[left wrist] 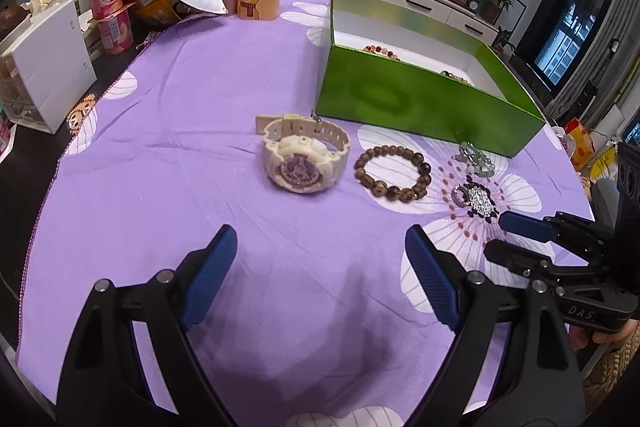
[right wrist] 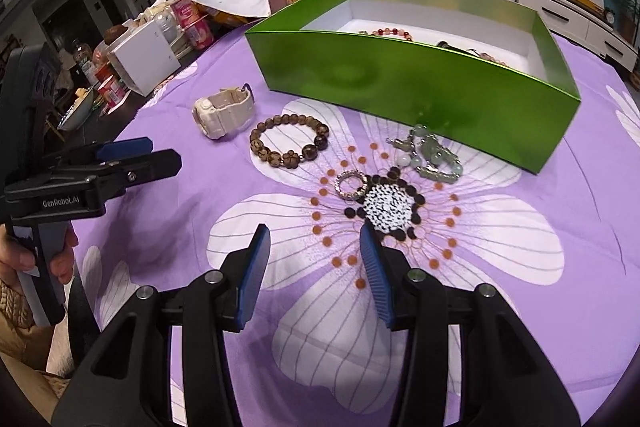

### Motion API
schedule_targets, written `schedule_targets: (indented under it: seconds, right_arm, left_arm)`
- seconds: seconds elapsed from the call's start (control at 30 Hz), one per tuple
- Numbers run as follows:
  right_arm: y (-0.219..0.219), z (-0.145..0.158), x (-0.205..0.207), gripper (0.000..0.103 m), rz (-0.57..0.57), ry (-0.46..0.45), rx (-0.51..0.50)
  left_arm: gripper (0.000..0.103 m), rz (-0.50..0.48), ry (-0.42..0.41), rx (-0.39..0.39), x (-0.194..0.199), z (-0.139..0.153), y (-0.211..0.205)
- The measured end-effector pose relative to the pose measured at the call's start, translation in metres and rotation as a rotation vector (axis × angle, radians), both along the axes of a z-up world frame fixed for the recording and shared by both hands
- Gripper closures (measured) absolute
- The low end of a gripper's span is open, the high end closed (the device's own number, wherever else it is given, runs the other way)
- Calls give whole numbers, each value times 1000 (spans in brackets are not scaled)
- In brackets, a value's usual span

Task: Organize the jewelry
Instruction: 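Move both open tools toward the cream watch and brown bead bracelet, then grasp the brown wooden bead bracelet with right tool while left tool grasps the cream watch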

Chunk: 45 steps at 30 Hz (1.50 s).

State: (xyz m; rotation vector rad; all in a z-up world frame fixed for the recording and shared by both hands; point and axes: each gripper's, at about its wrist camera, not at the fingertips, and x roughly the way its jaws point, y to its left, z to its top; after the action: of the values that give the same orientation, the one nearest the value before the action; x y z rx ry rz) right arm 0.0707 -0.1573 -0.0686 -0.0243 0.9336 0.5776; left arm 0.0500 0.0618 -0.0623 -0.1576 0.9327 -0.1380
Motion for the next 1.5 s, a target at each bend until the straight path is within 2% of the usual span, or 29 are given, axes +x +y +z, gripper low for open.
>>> schedule_targets:
  seconds: [0.27,0.43,0.6,0.67,0.7,0.73,0.77,0.8,0.9,0.97,1.07,1.17,1.23,1.3,1.33,1.4,1.5]
  right_arm:
    - [40,9,12,56,148,-105,-58]
    - [70,7,31,58,231,-128,-98]
    - [92,-11,52,68,287,-116,-185]
    - [95,-13,56,72,301,-122,-182]
    - [95,-13,57,76,305,-120,-176]
    - [95,-13,57,86,309,-122,-174]
    - [96,-14,57,92,314,-124,-172]
    - [95,-14,56,92,313,-124,-171]
    - [83,-14,60,92,254,-85,-121]
    - [63,-9,66,92,195,-39,-27]
    - [35,7,66,92,136,-34,113]
    - [6,21,64,92,67,-43,211]
    - [-6,28,61,92,36,-58,234]
    - [-12,31,58,92,21,-67,241]
    - [-16,32,55,92,14,-70,245]
    - [-21,33,50,92,3,-74,250]
    - [-25,33,48,92,-6,-71,263]
  left_arm:
    - [16,-24,-51,0,19,8,7]
    - [16,-43,-63,0,36,11,12]
    - [16,-59,-63,22,43,10,15]
    - [16,-69,-63,28,43,9,17]
    - [16,-74,-62,32,43,9,18]
    - [16,-78,-60,36,44,8,19]
    - [16,-84,-58,37,44,7,19]
    - [16,-89,-57,39,45,6,19]
    - [16,-109,-54,50,48,4,17]
    - [16,-135,-60,63,53,6,12]
    - [16,-188,-67,80,61,8,2]
    - [16,-235,-55,114,71,6,-9]
    - [19,-269,-39,131,78,4,-16]
    - [25,-308,-11,142,82,0,-22]
    - [31,-319,7,165,84,-3,-26]
    - [36,-343,35,211,84,-9,-32]
    - [37,-358,45,236,79,-10,-33]
